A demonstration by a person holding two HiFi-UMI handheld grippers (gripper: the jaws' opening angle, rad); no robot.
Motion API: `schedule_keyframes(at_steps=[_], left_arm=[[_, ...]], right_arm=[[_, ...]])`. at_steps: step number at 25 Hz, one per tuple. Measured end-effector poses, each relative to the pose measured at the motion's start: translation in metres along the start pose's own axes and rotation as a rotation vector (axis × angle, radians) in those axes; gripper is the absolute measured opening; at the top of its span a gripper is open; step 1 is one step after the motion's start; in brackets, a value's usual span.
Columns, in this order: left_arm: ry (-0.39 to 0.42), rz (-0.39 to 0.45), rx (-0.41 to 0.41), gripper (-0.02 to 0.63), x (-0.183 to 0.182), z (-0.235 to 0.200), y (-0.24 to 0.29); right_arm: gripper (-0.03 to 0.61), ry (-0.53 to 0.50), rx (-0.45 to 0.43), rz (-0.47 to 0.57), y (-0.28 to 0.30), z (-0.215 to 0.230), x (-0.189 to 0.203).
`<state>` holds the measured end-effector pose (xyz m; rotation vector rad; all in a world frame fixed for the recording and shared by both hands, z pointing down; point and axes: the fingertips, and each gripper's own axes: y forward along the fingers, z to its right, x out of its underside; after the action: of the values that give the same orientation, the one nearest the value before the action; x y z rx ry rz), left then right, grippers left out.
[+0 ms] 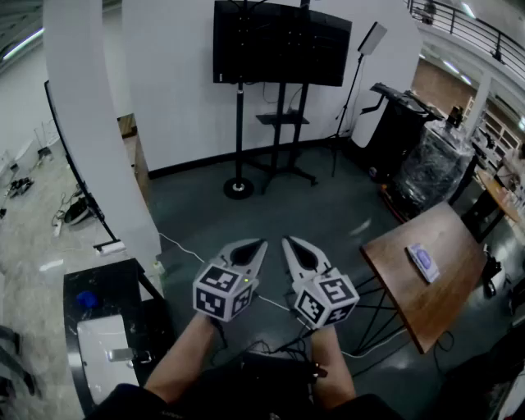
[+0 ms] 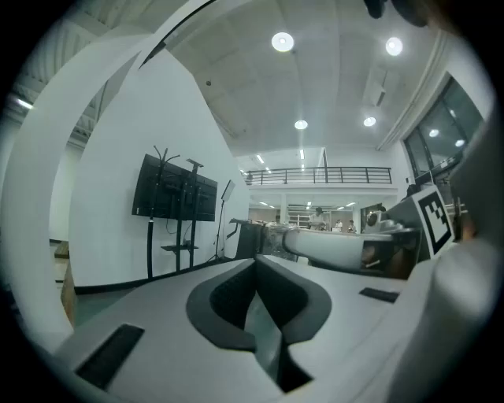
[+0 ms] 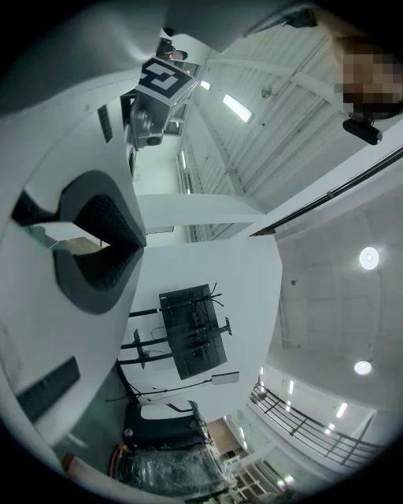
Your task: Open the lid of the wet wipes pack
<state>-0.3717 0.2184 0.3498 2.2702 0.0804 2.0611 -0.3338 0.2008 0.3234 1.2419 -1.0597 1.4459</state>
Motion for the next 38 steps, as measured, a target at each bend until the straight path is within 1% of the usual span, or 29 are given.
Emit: schedule_keyframes(at_steps=[4,10,15,20,27,30,34,38], left_arm=[[0.001,0.000,0.007,0.005,0.001,0.000,0.001],[0.004,-0.002,0.020,0.005,0.003,-0.002,0.003],[0.004,-0.018,0.051,0.005,0.006,0.004,0.012],[0.005,-0.059,0.117,0.005,0.018,0.024,0.029],[0.005,-0.108,0.240,0.005,0.029,0.072,0.075],[0.010,-0.132,0.305,0.005,0.036,0.103,0.098],[0.019,-0.150,0.368,0.005,0.042,0.148,0.132],[0.027,-0.167,0.426,0.005,0.045,0.202,0.167]], right_arm=[[0.009,0.023,-0.012,0.016,0.001,0.000,0.000],[0.011,0.018,0.006,0.016,0.003,0.002,0.003],[0.011,0.017,0.047,0.006,-0.002,0.012,0.003],[0.011,0.037,0.113,-0.005,-0.018,0.031,0.011],[0.010,0.050,0.226,-0.016,-0.058,0.079,0.015],[0.011,0.064,0.296,-0.015,-0.085,0.107,0.016],[0.010,0.063,0.372,-0.011,-0.126,0.147,0.013],[0.011,0.060,0.436,-0.004,-0.174,0.189,0.005]])
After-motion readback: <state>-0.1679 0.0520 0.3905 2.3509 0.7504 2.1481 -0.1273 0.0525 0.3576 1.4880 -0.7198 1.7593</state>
